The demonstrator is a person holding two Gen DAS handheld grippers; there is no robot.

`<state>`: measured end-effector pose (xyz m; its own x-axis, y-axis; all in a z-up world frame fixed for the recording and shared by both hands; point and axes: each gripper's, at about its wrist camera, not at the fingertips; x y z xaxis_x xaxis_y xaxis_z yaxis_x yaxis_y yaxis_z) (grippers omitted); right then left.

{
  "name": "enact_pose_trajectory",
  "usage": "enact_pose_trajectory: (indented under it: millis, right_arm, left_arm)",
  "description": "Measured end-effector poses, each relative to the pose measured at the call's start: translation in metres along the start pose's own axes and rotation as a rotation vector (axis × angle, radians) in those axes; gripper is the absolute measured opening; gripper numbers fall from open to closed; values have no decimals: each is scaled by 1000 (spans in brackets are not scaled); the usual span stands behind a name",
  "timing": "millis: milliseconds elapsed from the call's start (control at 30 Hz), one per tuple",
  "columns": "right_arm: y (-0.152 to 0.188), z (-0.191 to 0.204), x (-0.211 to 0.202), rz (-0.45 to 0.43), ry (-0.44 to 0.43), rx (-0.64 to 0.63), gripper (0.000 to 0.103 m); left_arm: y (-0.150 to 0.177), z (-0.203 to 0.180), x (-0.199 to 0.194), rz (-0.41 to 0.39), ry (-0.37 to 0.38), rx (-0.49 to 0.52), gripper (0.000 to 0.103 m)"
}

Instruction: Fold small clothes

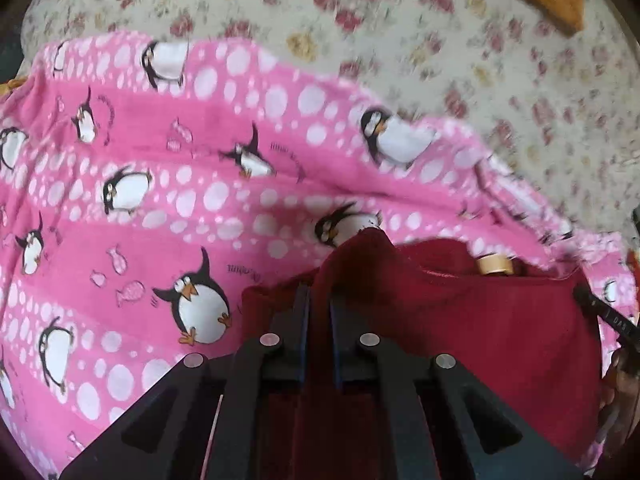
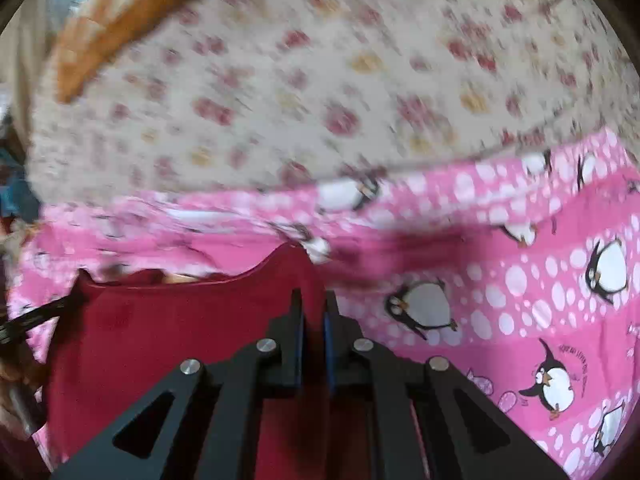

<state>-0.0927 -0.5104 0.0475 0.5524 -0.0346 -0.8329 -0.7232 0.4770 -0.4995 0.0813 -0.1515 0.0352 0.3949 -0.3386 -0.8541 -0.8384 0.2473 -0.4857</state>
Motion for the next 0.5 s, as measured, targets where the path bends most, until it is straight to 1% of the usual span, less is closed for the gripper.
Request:
enact_pose_trajectory:
  millis: [33, 67, 100, 133, 167, 200, 267, 333, 400, 433, 500]
  right_arm:
    - [2, 2, 8, 25, 6, 1, 8]
    - [4, 4, 9, 24, 18, -12, 9]
    - [4, 5, 4, 7, 24, -16, 14]
    - [4, 5, -4, -8, 24, -11, 21]
    - [3, 4, -10, -14, 26, -5, 36]
    - [3, 4, -20, -29, 31, 1, 41]
    - [4, 8, -40, -42, 21, -11, 41]
    - [10, 15, -56, -31, -1, -41, 41]
    - [21, 27, -69, -28, -68, -79, 41]
    - [27, 34, -72, -22, -89, -106, 41]
    - [40, 49, -71, -10, -85, -156, 41]
  left_arm:
    - [1, -1, 0, -5, -6, 7, 0]
    - [1, -1, -2, -7, 0, 6, 0]
    - [1, 0, -4, -7, 10, 2, 0]
    - [1, 1, -7, -8, 19, 0, 0]
    - [1, 2, -11, -9, 21, -1, 0]
    - [2, 3, -17, -14, 18, -1, 0]
    - [5, 3, -27, -29, 2, 1, 0]
    - [10, 1, -40, -50, -9, 12, 2]
    - [18, -2, -54, -70, -25, 27, 3]
    - [21, -3, -59, -75, -35, 37, 3]
    - [26, -11, -66, -86, -52, 58, 4]
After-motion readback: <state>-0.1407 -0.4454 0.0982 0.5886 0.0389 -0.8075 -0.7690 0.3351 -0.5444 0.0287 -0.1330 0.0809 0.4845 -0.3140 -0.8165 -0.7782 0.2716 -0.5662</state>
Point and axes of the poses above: each gripper's, at about its wrist camera, not at the fingertips, and x roughly the way its jaws point, z to its left, y to its underside, and after that the axes turned 1 degree about x, right-handed
